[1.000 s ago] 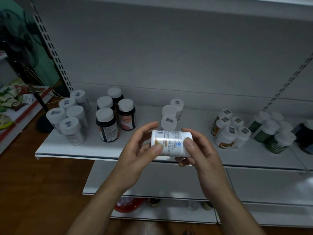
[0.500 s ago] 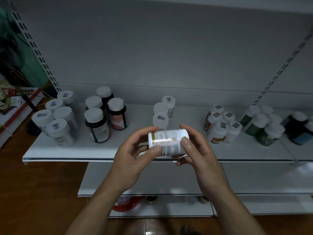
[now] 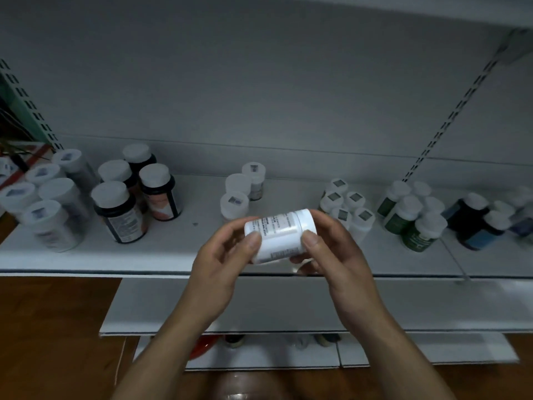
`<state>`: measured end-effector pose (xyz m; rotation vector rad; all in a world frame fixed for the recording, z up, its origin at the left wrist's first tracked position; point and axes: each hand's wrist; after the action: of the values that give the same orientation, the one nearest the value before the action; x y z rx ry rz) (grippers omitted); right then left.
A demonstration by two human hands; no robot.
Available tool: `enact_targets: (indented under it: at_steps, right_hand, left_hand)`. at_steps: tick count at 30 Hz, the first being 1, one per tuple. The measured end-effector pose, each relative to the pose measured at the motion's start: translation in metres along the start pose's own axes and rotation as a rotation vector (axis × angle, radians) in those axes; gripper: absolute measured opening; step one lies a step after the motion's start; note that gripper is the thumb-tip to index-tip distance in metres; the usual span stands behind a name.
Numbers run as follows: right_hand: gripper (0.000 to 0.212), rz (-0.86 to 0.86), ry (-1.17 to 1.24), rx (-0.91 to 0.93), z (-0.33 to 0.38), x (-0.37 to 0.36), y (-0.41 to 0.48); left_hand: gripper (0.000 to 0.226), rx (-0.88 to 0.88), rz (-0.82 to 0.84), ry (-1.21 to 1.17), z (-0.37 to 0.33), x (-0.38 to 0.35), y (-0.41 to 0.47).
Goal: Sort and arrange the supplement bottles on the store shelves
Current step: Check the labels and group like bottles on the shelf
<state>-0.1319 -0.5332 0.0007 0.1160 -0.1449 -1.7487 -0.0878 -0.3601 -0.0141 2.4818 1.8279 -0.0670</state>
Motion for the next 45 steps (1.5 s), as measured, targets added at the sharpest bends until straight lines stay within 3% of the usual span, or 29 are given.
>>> enact_targets:
  at_steps: [3, 6, 9, 13, 15, 19, 25, 42, 45]
  right_hand:
    - [0.039, -0.061, -0.022, 0.004, -0.002, 0.02, 0.007]
    - [0.044, -0.035, -0.129, 0.01, -0.008, 0.033, 0.012]
    - [0.043, 0.05, -0.208, -0.009, -0.015, 0.04, 0.014]
    - [0.046, 0.135, -0.35, -0.03, -0.019, 0.046, 0.022]
    - [0.037, 0.119, -0.451, -0.009, -0.019, 0.052, 0.031]
    - [0.033, -0.101, -0.71, 0.131, -0.022, 0.073, 0.049]
    - [0.038, -0.018, -0.995, 0.083, -0.041, 0.081, 0.066]
    - [0.038, -0.044, -0.938, 0.058, -0.048, 0.073, 0.067]
    - [0.037, -0.058, -0.899, 0.044, -0.05, 0.075, 0.065]
  left_hand:
    - [0.037, 0.081, 0.029, 0.043, 0.009, -0.02, 0.002]
    - [0.053, 0.136, 0.055, 0.23, 0.02, -0.031, 0.0]
    - [0.061, 0.043, 0.007, 0.505, 0.024, -0.042, 0.001]
    - [0.052, -0.017, -0.061, 0.694, 0.033, -0.052, 0.003]
    - [0.053, 0.003, -0.169, 0.659, 0.044, -0.05, 0.006]
    - [0.048, 0.101, -0.345, 0.496, 0.061, -0.044, 0.012]
    - [0.055, 0.139, -0.451, 0.515, 0.078, -0.027, 0.023]
    - [0.057, 0.201, -0.434, 0.512, 0.07, 0.0, 0.059]
    - [0.06, 0.149, -0.445, 0.501, 0.071, 0.003, 0.051]
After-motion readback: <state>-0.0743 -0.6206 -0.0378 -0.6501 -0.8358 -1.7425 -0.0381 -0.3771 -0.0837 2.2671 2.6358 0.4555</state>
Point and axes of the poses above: each hand's wrist, its own y-axis towards the middle knuckle, its own x-axis out of the back of the hand, z = x × y, and after that the axes turned 7 degrees about x, right-handed
